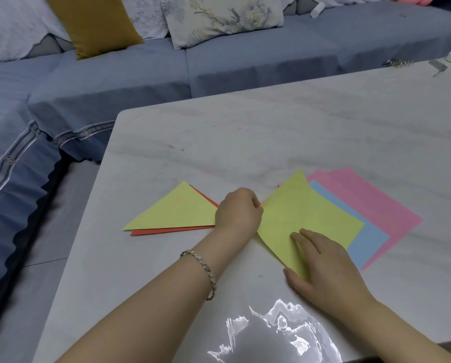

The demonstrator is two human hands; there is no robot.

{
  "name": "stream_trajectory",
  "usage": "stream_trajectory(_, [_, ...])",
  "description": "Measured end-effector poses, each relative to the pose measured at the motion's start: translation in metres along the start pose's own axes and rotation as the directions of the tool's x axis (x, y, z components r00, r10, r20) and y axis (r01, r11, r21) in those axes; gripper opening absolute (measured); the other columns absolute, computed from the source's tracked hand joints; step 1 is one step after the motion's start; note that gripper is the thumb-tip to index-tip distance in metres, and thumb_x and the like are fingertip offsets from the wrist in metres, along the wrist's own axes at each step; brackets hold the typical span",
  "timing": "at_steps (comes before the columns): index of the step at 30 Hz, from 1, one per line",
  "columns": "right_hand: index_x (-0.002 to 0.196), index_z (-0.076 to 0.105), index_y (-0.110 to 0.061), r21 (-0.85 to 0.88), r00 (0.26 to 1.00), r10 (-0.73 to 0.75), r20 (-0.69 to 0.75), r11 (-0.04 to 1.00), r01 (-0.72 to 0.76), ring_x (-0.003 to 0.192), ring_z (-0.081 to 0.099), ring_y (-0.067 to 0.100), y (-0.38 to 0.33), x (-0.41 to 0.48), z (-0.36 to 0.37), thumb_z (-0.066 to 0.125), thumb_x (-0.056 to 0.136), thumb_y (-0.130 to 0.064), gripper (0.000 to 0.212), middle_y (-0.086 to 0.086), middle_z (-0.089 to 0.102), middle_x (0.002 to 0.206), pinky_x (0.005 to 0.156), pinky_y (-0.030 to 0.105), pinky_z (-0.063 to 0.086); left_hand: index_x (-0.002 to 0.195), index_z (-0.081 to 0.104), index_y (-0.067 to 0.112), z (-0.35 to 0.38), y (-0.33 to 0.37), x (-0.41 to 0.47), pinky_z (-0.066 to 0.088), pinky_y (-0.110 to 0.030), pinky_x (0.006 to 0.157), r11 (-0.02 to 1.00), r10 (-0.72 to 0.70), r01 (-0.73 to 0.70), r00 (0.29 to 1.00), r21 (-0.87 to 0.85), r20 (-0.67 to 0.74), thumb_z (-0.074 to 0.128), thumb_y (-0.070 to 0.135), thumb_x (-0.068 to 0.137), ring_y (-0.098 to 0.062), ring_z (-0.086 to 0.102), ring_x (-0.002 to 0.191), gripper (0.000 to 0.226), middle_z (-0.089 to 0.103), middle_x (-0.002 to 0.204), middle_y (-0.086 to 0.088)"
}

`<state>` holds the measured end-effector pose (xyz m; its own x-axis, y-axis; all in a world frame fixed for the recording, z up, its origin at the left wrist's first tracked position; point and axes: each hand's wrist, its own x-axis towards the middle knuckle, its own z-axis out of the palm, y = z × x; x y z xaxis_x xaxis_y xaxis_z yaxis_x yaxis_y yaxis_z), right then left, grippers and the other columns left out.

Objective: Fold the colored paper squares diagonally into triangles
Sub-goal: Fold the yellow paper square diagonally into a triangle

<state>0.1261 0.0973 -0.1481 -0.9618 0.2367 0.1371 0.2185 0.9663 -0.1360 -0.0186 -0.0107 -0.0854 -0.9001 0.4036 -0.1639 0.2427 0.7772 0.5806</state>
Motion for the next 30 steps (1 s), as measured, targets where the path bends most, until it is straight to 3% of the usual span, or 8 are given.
stream_trajectory(5, [0.122, 0.051, -0.01, 0.077, 0.99, -0.084, -0.112, 0.993, 0.093, 0.115, 0.049, 0.026, -0.009, 0.005, 0.001, 0.046, 0.069, -0.05, 0.067, 0.014, 0.06, 0.12, 0.093, 0.035, 0.044, 0.087, 0.058, 0.015, -0.022, -0.01, -0.009, 0.04, -0.027, 0.063, 1.0, 0.002, 0.0, 0.997, 0.018, -0.078, 0.047, 0.017, 0.088, -0.024, 0.059, 0.081, 0.012, 0.062, 0.084, -0.001])
stream_trajectory(8, [0.131, 0.041, -0.013, 0.159, 0.982, -0.128, -0.141, 0.976, 0.15, 0.125, 0.033, 0.023, -0.013, 0.013, 0.0, 0.049, 0.07, -0.048, 0.07, 0.013, 0.052, 0.133, 0.1, 0.031, 0.024, 0.084, 0.054, 0.012, -0.039, -0.016, -0.013, 0.055, -0.033, 0.062, 0.912, -0.139, 0.124, 0.99, -0.392, -0.01, 0.047, 0.011, 0.089, -0.028, 0.065, 0.064, 0.008, 0.061, 0.073, -0.007])
stream_trajectory(11, [0.127, 0.043, -0.02, 0.216, 0.961, -0.193, -0.199, 0.948, 0.235, 0.122, 0.039, 0.019, -0.012, 0.023, -0.002, 0.055, 0.079, -0.035, 0.052, 0.008, 0.057, 0.128, 0.1, 0.032, 0.032, 0.083, 0.052, 0.01, -0.056, -0.028, -0.02, 0.055, -0.023, 0.047, 0.696, -0.269, 0.311, 0.949, -0.647, 0.167, 0.046, 0.002, 0.092, -0.015, 0.066, 0.048, 0.013, 0.065, 0.072, -0.009])
stream_trajectory(13, [0.119, 0.05, -0.021, 0.282, 0.929, -0.265, -0.258, 0.899, 0.335, 0.115, 0.047, 0.019, -0.007, 0.028, -0.001, 0.042, 0.093, -0.034, 0.03, 0.006, 0.062, 0.12, 0.095, 0.03, 0.035, 0.082, 0.053, 0.009, -0.064, -0.043, -0.023, 0.053, -0.019, 0.042, 0.65, -0.293, 0.385, 0.922, -0.655, 0.251, 0.048, 0.0, 0.091, -0.009, 0.063, 0.04, 0.014, 0.066, 0.061, -0.004])
stream_trajectory(15, [0.112, 0.054, -0.024, 0.358, 0.911, -0.335, -0.241, 0.842, 0.404, 0.109, 0.051, 0.016, -0.003, 0.032, -0.002, 0.024, 0.097, -0.036, 0.036, -0.002, 0.062, 0.116, 0.092, 0.026, 0.035, 0.082, 0.057, 0.01, -0.069, -0.06, -0.026, 0.053, -0.018, 0.043, 0.682, -0.33, 0.447, 0.894, -0.579, 0.302, 0.053, 0.0, 0.088, -0.009, 0.061, 0.04, 0.013, 0.065, 0.055, 0.0])
stream_trajectory(20, [0.103, 0.059, -0.029, 0.448, 0.839, -0.532, -0.12, 0.725, 0.523, 0.102, 0.055, 0.009, -0.011, 0.029, 0.001, 0.024, 0.098, -0.032, 0.036, -0.007, 0.067, 0.102, 0.088, 0.02, 0.038, 0.097, 0.06, 0.018, -0.066, -0.086, -0.026, 0.05, -0.022, 0.06, 0.804, -0.344, 0.475, 0.863, -0.358, 0.371, 0.068, 0.007, 0.077, -0.015, 0.062, 0.069, 0.024, 0.065, 0.088, -0.002])
stream_trajectory(25, [0.097, 0.064, -0.028, 0.568, 0.831, -0.556, -0.033, 0.673, 0.473, 0.088, 0.06, 0.007, -0.025, 0.026, -0.002, 0.04, 0.095, -0.037, 0.026, -0.009, 0.071, 0.092, 0.079, 0.02, 0.043, 0.081, 0.06, 0.014, -0.05, -0.075, -0.01, 0.044, -0.022, 0.057, 0.886, -0.238, 0.301, 0.948, -0.354, 0.21, 0.071, 0.012, 0.077, -0.016, 0.058, 0.063, 0.012, 0.061, 0.071, 0.002])
stream_trajectory(30, [0.084, 0.062, -0.043, 0.734, 0.943, -0.331, 0.043, 0.651, 0.194, 0.083, 0.06, -0.005, -0.026, 0.027, -0.016, 0.059, 0.077, -0.048, 0.008, -0.025, 0.065, 0.087, 0.074, 0.009, 0.041, 0.062, 0.048, 0.019, -0.038, -0.065, -0.02, 0.028, -0.02, 0.051, 0.977, 0.031, -0.026, 0.999, -0.212, 0.021, 0.052, 0.013, 0.091, -0.012, 0.04, 0.058, 0.03, 0.042, 0.057, 0.008])
